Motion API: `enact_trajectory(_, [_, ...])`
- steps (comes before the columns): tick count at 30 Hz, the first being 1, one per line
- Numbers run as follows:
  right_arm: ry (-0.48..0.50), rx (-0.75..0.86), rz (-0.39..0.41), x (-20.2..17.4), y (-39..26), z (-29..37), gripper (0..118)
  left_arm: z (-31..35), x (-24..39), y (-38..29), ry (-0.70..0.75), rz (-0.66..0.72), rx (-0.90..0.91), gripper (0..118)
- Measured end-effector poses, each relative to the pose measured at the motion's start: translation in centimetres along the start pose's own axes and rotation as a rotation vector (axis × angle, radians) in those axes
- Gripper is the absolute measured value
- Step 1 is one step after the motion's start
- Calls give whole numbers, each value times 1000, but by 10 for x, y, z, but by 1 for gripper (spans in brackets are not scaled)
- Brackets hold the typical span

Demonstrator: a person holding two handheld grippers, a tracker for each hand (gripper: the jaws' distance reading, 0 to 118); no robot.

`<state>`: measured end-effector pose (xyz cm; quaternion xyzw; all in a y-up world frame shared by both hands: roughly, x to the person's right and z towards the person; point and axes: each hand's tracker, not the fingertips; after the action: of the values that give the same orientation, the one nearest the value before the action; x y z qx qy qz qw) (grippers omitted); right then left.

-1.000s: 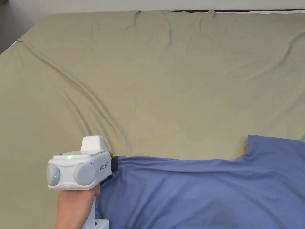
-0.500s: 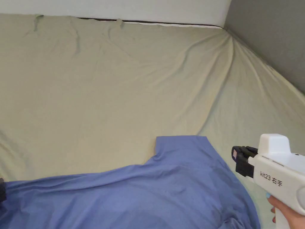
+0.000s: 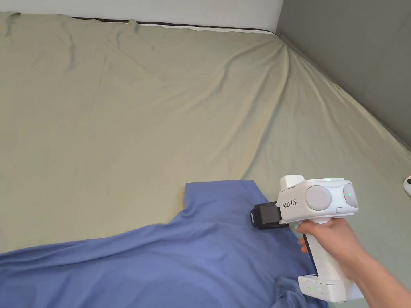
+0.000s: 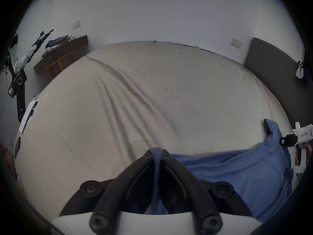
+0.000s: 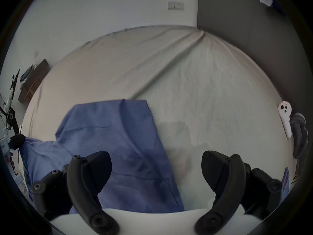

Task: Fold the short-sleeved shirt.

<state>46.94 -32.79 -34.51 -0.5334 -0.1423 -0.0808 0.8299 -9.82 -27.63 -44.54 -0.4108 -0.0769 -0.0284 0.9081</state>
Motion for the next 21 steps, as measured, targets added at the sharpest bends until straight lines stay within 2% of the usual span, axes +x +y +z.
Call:
enact_trajectory(3, [-4, 13, 9, -2, 2, 3, 101, 0, 3, 0, 3, -10, -4, 0])
enact_trajectory(5, [6, 5, 25, -6, -3, 11, 86, 1, 4, 0, 5, -15, -5, 0])
enact_trajectory(6, [14, -2, 74, -9, -3, 14, 66, 2, 4, 0, 5, -15, -5, 0])
enact_trajectory(7, [-20, 2, 128, -13, -2, 18, 47, -1, 2, -1, 5, -14, -6, 0])
enact_trajectory(8, [9, 6, 129, -18, -2, 20, 12, 0, 2, -1, 3, -13, -4, 0])
enact_trajectory(9, [-7, 10, 128, -22, -3, 21, 3, 1, 2, -1, -1, -12, -4, 0])
enact_trajectory(11, [-8, -4, 173, -30, -6, 17, 3, 3, 4, -1, 1, -16, 1, 0])
enact_trajectory(15, [24, 32, 104, -16, -1, 22, 3, 9, 2, 3, -1, -23, 13, 0])
enact_trajectory(21, [53, 168, 108, -10, -8, 70, 3, 43, -3, 7, -11, -41, 75, 0])
